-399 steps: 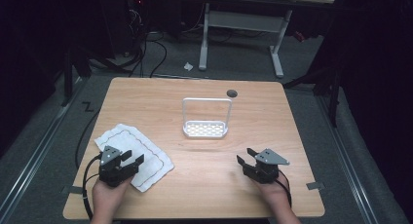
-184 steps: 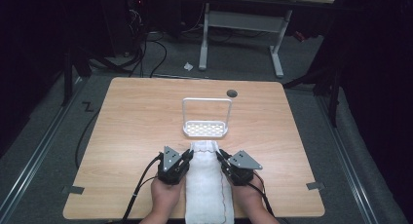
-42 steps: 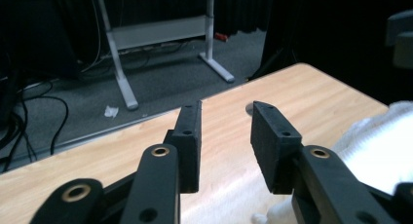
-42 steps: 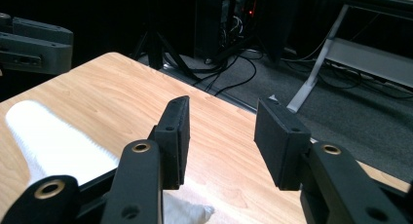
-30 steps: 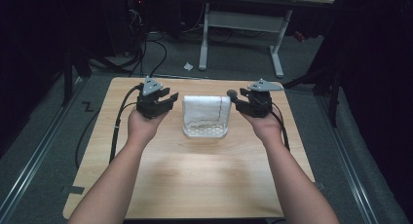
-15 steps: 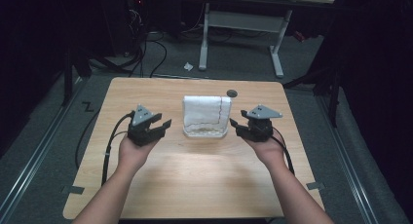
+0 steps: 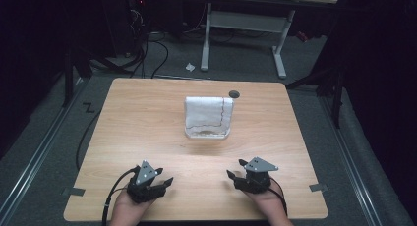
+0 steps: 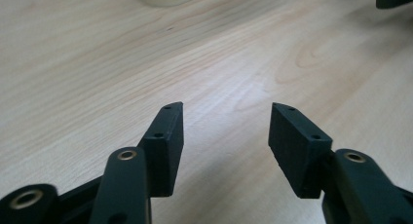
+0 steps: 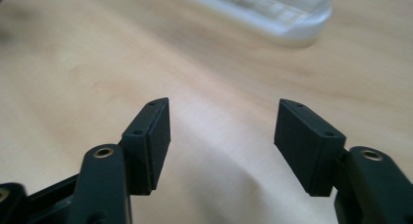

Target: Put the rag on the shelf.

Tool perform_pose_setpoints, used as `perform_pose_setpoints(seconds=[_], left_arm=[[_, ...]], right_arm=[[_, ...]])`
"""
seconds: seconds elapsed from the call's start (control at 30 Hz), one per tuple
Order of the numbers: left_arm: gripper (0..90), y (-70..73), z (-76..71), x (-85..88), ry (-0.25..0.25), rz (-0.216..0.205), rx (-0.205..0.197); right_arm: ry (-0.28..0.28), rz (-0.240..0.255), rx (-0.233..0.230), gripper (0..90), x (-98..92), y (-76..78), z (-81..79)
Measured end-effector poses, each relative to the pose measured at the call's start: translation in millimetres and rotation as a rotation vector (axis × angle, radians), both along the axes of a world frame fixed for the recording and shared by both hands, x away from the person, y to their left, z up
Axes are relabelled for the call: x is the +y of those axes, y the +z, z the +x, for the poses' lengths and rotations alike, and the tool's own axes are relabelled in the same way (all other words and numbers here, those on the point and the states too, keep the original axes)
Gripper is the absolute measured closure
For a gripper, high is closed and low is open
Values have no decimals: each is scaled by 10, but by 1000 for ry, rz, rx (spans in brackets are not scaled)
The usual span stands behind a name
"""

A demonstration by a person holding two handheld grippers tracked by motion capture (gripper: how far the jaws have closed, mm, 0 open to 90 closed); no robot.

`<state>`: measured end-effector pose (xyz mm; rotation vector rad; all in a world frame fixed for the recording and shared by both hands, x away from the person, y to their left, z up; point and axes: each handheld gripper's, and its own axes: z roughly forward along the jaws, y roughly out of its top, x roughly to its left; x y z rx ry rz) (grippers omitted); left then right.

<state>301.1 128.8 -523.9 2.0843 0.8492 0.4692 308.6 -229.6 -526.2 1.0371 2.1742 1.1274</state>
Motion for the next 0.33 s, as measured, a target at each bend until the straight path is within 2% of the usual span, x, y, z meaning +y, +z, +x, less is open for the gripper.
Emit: perform_pose_setpoints(seconds=[0.03,0.07,0.1,0.2,0.33], left_arm=[[467,-11,14,-17,-5,25,3],[463,-21,36,-26,-9,18,12],[463,-40,99,-25,-12,-26,44],[465,-51,129,-15,-5,-44,40],[464,-46,129,20,-7,-61,43]], right_arm=[[-9,-3,-27,389,3,10,-38],[-12,6,-24,386,7,12,-45],[-11,0,-23,383,27,1,-20],[-11,-18,-26,377,37,-20,16],[-24,-5,5,369,-36,-78,54]])
